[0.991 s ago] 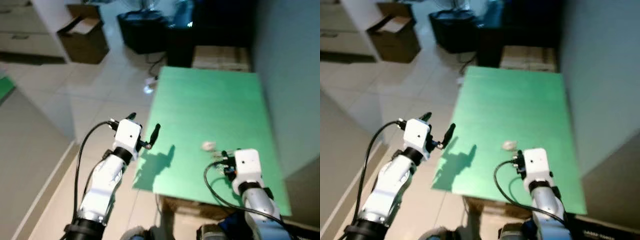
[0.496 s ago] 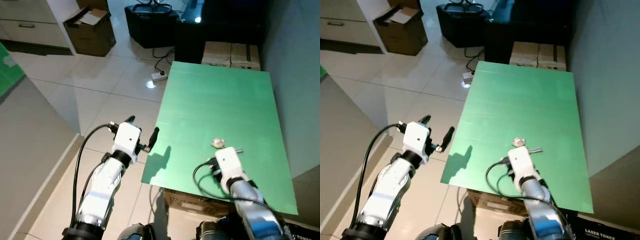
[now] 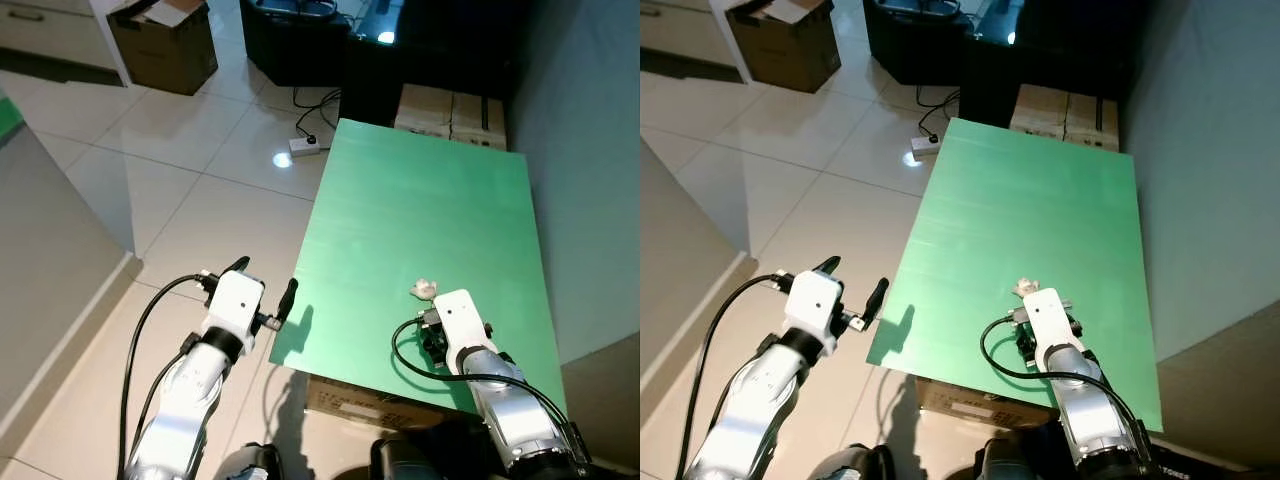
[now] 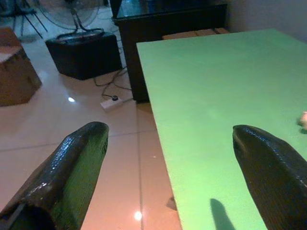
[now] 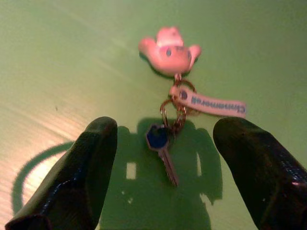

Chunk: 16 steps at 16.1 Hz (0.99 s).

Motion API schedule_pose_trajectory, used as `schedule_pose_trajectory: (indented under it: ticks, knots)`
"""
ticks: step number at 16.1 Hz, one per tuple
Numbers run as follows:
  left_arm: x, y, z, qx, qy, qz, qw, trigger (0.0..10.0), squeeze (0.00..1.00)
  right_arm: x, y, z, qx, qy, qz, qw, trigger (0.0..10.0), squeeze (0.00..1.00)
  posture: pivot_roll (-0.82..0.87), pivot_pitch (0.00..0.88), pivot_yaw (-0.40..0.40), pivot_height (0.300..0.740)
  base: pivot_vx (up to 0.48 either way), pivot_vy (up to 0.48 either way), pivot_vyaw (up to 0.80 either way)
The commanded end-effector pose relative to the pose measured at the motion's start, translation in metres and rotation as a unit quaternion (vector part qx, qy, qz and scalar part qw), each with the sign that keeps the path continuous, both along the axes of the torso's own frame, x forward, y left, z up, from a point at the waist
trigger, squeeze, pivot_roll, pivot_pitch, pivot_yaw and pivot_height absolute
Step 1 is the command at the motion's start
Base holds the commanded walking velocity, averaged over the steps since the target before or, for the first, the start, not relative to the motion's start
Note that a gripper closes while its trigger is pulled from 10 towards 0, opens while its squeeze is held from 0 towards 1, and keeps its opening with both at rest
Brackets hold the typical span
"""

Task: Hang keys on a hook

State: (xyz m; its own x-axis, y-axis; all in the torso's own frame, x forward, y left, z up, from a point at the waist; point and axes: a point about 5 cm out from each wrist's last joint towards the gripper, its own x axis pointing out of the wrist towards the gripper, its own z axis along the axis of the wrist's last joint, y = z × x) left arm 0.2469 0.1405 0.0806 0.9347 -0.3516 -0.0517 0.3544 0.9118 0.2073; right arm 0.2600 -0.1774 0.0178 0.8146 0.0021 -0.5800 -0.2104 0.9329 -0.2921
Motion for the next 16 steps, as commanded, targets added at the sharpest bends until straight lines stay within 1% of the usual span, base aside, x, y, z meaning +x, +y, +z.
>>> schedule_pose_trajectory:
  ticks: [1,2,3,4,5,6,8,9,10,11,12,13,16]
  knots:
    - [-0.006,0.001,0.001,0.003,0.010,-0.024,1.000,10.0,0.00,0.000,-0.005,-0.004,-0.015,0.016,-0.006,1.000,10.0,1.00,-0.11,0.161,-0.040,0.740,0.000,0.000,0.00]
    - [-0.011,0.000,0.004,0.010,0.013,-0.059,0.998,10.0,0.00,0.003,-0.007,-0.005,-0.019,0.021,-0.010,1.000,10.0,1.00,-0.10,0.163,-0.044,0.740,0.000,0.000,0.00]
    - [-0.013,-0.001,0.007,0.011,0.014,-0.080,0.997,10.0,0.00,0.006,-0.008,-0.006,-0.018,0.026,-0.013,0.999,10.0,1.00,-0.09,0.165,-0.045,0.740,0.000,0.000,0.00]
    - [-0.013,-0.002,0.013,0.005,0.009,-0.098,0.995,10.0,0.00,0.008,-0.008,-0.007,-0.014,0.030,-0.018,0.999,10.0,1.00,-0.08,0.170,-0.040,0.740,0.000,0.000,0.00]
    - [-0.014,-0.006,0.023,-0.013,0.001,-0.131,0.991,10.0,0.00,0.015,-0.010,-0.009,0.009,0.021,-0.034,0.999,10.0,1.00,-0.07,0.171,-0.026,0.740,0.000,0.000,0.00]
    - [-0.014,-0.006,0.024,-0.014,0.002,-0.133,0.991,10.0,0.00,0.017,-0.011,-0.009,0.015,0.017,-0.036,0.999,10.0,1.00,-0.07,0.171,-0.026,0.740,0.000,0.000,0.00]
    - [-0.009,-0.002,0.024,0.000,0.000,-0.120,0.993,10.0,0.00,0.019,-0.014,-0.012,0.037,0.023,-0.045,0.998,10.0,1.00,-0.07,0.173,-0.008,0.740,0.000,0.000,0.00]
    - [-0.007,-0.002,0.025,0.002,0.000,-0.120,0.993,10.0,0.00,0.021,-0.020,-0.014,0.043,0.033,-0.057,0.997,10.0,1.00,-0.07,0.172,0.000,0.740,0.000,0.000,0.00]
    - [-0.006,-0.002,0.026,0.001,0.001,-0.123,0.992,10.0,0.00,0.022,-0.022,-0.015,0.044,0.036,-0.061,0.997,10.0,1.00,-0.07,0.171,0.002,0.740,0.000,0.000,0.00]
    - [-0.006,-0.005,0.028,-0.006,0.003,-0.136,0.991,10.0,0.00,0.024,-0.025,-0.015,0.056,0.040,-0.068,0.995,10.0,0.68,-0.07,0.171,0.008,0.740,0.000,0.000,0.00]
    - [-0.006,-0.006,0.029,-0.008,0.004,-0.142,0.990,10.0,0.00,0.025,-0.025,-0.015,0.065,0.045,-0.072,0.994,10.0,0.20,-0.07,0.168,0.008,0.740,0.000,0.000,0.00]
    - [-0.005,-0.008,0.030,-0.009,0.005,-0.148,0.989,10.0,0.00,0.026,-0.024,-0.016,0.073,0.053,-0.069,0.994,10.0,0.00,-0.07,0.167,0.007,0.740,0.000,0.000,0.00]
    - [-0.003,-0.008,0.031,-0.010,0.003,-0.148,0.989,10.0,0.00,0.026,-0.020,-0.019,0.081,0.056,-0.066,0.993,10.0,0.00,-0.07,0.163,0.010,0.740,0.000,0.000,0.00]
